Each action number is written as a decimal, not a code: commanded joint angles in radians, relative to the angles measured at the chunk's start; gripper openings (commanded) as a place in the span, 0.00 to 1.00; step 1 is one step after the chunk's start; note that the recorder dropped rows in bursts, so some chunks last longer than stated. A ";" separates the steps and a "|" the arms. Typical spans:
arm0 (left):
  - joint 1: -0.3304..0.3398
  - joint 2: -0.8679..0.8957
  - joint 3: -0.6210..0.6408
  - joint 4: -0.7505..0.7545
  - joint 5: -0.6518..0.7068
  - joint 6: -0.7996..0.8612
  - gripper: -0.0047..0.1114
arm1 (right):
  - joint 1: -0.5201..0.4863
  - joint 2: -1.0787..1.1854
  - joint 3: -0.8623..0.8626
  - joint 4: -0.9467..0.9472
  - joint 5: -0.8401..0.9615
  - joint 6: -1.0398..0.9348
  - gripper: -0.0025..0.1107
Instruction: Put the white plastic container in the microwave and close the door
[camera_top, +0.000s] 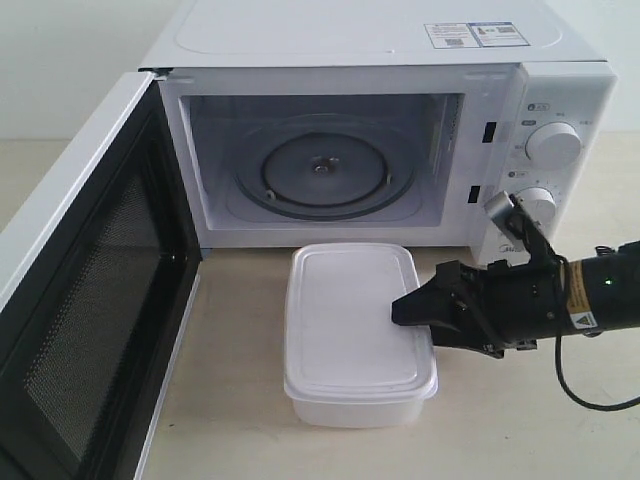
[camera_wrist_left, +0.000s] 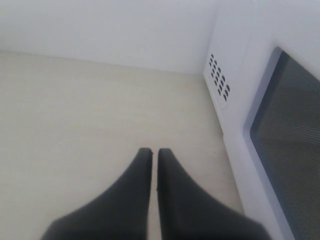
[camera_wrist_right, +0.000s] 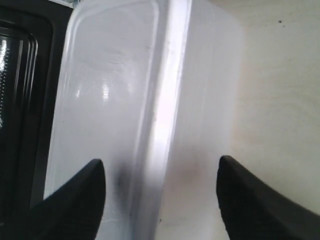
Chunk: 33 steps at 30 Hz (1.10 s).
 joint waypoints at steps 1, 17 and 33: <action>0.002 -0.002 0.004 -0.005 -0.006 0.004 0.08 | 0.006 0.020 -0.020 0.008 0.009 -0.012 0.53; 0.002 -0.002 0.004 -0.005 -0.006 0.004 0.08 | 0.006 0.021 -0.019 0.022 -0.033 -0.074 0.03; 0.002 -0.002 0.004 -0.005 -0.006 0.004 0.08 | 0.006 0.019 -0.019 -0.077 -0.037 -0.008 0.03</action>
